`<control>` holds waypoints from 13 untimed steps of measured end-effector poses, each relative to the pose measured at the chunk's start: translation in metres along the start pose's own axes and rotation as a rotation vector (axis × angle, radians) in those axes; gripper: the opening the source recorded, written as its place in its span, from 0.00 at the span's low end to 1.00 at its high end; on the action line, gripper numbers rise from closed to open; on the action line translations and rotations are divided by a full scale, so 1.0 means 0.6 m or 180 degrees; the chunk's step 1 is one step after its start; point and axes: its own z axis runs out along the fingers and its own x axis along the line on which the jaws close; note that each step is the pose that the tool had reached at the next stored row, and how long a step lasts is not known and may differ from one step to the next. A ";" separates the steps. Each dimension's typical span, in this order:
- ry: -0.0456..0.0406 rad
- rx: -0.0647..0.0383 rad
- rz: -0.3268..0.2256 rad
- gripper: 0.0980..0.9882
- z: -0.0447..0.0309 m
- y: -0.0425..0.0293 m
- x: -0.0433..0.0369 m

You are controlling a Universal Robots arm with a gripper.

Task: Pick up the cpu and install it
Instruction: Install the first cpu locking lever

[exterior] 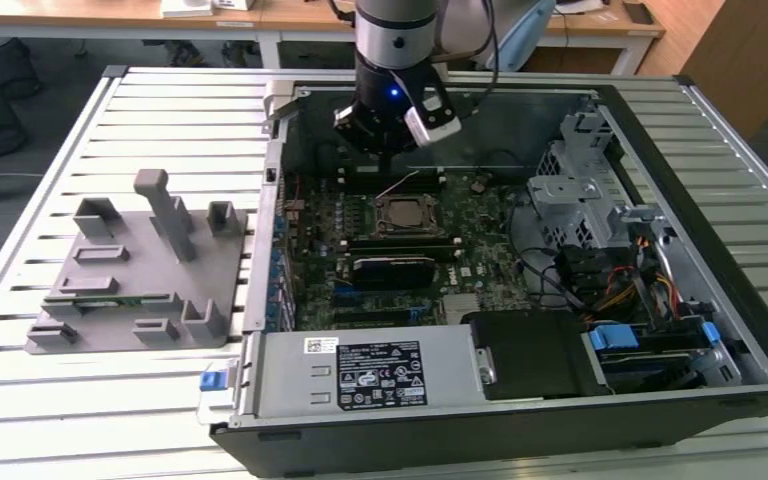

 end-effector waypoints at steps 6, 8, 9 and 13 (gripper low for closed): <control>0.0001 -0.0050 -0.0001 0.01 0.005 -0.007 -0.017; 0.0002 -0.0050 -0.0014 0.01 0.007 -0.007 -0.023; 0.0003 -0.0050 -0.0019 0.01 0.008 -0.007 -0.026; 0.0009 -0.0050 -0.0076 0.01 0.014 -0.007 -0.029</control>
